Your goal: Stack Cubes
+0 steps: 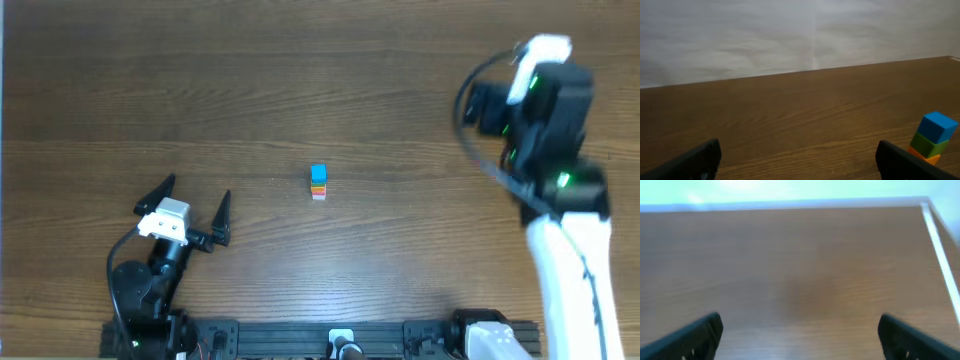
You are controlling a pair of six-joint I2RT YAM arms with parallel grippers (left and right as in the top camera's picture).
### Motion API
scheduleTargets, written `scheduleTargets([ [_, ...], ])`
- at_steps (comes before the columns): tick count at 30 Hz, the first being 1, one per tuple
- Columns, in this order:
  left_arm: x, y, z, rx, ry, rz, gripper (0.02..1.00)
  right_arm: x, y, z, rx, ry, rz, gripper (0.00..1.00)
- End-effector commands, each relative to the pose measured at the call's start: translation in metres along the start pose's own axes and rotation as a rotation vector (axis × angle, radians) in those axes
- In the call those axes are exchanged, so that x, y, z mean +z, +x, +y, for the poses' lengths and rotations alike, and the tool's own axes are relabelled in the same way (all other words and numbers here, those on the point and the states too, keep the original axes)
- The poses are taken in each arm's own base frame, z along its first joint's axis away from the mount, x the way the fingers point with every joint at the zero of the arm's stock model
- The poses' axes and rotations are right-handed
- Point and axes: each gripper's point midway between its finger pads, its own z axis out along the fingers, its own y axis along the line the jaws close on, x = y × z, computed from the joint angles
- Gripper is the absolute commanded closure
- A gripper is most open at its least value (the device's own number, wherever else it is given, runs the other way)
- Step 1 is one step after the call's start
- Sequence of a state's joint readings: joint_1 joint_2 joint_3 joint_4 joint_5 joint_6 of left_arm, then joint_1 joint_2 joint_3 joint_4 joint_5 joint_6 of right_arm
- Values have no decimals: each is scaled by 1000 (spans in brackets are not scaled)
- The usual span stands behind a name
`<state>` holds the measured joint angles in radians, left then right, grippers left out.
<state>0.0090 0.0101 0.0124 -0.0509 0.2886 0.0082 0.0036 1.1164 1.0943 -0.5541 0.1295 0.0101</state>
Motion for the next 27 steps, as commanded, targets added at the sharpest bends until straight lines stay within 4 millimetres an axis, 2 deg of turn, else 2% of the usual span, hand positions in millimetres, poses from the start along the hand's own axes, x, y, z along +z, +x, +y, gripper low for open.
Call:
scheduleTargets([
  [1, 0, 1, 0, 13, 3, -1, 18, -17, 47, 34, -37, -116, -71, 7],
  [4, 0, 2, 0, 13, 4, -1, 18, -19, 74, 29, -9, -112, -118, 9],
  [7, 0, 2, 0, 13, 4, -1, 18, -25, 84, 19, 15, -94, -216, 7],
  [10, 0, 2, 0, 13, 3, -1, 18, -34, 92, 3, 37, -48, -298, 9],
  [12, 0, 2, 0, 13, 3, -1, 18, -39, 104, -12, 62, -1, -336, 7],
  [15, 0, 1, 0, 13, 4, -1, 20, -44, 111, -18, 77, 22, -397, 7],
  [18, 0, 2, 0, 13, 3, -1, 20, -45, 119, -17, 80, 17, -447, 7],
  [23, 0, 2, 0, 13, 3, -1, 18, -47, 125, 7, 53, -109, -513, 9],
  [27, 0, 1, 0, 13, 3, -1, 18, -45, 129, 12, 48, -133, -547, 7],
])
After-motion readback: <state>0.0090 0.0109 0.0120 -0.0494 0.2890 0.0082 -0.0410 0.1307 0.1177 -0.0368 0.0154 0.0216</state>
